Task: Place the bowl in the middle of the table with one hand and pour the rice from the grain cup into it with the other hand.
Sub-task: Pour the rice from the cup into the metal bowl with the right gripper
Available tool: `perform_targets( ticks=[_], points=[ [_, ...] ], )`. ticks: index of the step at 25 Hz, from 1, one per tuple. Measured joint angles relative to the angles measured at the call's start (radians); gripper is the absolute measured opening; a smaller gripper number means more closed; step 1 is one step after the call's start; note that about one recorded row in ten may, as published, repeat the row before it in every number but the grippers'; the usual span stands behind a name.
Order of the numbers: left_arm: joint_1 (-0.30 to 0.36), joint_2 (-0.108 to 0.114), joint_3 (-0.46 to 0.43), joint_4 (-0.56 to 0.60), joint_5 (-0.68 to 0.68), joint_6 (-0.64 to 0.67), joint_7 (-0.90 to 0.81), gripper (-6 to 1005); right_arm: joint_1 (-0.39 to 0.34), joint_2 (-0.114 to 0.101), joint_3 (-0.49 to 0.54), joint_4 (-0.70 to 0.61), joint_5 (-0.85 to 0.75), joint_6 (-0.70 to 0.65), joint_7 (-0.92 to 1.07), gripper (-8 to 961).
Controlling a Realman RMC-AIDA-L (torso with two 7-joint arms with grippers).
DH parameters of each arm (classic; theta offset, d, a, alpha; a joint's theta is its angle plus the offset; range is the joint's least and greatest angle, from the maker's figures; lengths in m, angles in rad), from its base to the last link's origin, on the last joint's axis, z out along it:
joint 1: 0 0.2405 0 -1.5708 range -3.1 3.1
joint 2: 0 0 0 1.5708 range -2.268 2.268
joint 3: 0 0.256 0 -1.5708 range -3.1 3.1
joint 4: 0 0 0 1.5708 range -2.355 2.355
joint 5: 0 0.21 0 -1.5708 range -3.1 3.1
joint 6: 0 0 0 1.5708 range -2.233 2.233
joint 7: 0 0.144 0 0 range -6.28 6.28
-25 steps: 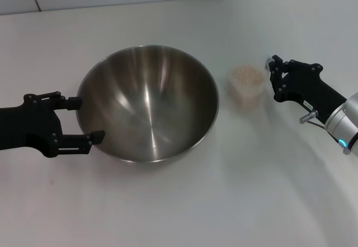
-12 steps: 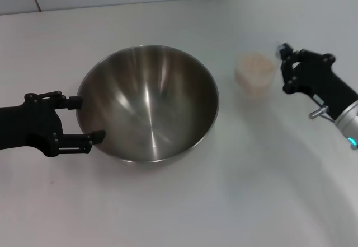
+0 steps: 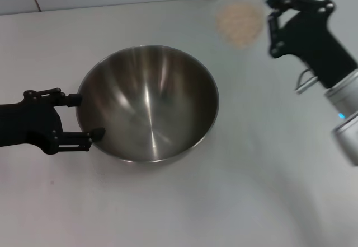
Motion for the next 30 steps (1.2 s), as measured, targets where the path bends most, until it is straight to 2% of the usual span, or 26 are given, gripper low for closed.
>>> perform_targets(
  ticks=[3,4,5,6,7,9,11,12,13,21,22,23,30],
  points=[
    [0.0,0.001,0.0,0.002,0.0,0.0,0.0,868,0.009,0.002,-0.101,-0.044,0.001,0.049,-0.212,22],
    [0.0,0.001,0.0,0.003,0.0,0.001,0.0,868,0.01,0.002,-0.166,-0.077,0.005,0.107,-0.362,23],
    [0.0,0.001,0.0,0.003,0.0,0.002,0.0,868,0.01,0.002,-0.166,-0.077,0.005,0.107,-0.362,24],
    [0.0,0.002,0.0,0.003,0.0,0.003,0.0,868,0.01,0.002,-0.195,-0.09,0.007,0.135,-0.437,25],
    [0.0,0.002,0.0,0.004,0.0,0.005,-0.001,868,0.01,0.002,-0.242,-0.112,0.015,0.189,-0.605,27],
    [0.0,0.002,0.0,0.005,0.0,0.005,-0.001,868,0.01,0.002,-0.263,-0.119,0.025,0.208,-0.677,29],
    [0.0,0.002,0.0,0.005,0.0,0.005,-0.001,868,0.013,0.002,-0.322,-0.127,0.064,0.236,-0.85,32],
    [0.0,0.002,0.0,0.005,0.0,0.006,-0.001,868,0.019,0.002,-0.371,-0.128,0.109,0.251,-1.009,33],
    [0.0,0.002,0.0,0.005,0.0,0.006,-0.001,868,0.019,0.002,-0.371,-0.128,0.109,0.251,-1.009,34],
    [-0.004,0.002,0.002,0.005,0.0,0.007,-0.005,868,0.027,0.002,-0.453,-0.156,0.129,0.274,-1.427,44],
    [-0.004,0.002,0.003,0.005,0.0,0.008,-0.006,868,0.031,0.002,-0.464,-0.164,0.129,0.298,-1.557,46],
    [-0.005,0.002,0.003,0.006,0.0,0.008,-0.007,868,0.031,0.002,-0.464,-0.164,0.129,0.298,-1.557,47],
    [-0.006,0.002,0.004,0.013,0.0,0.008,-0.007,867,0.047,0.002,-0.487,-0.156,0.131,0.334,-1.878,56]
  ],
)
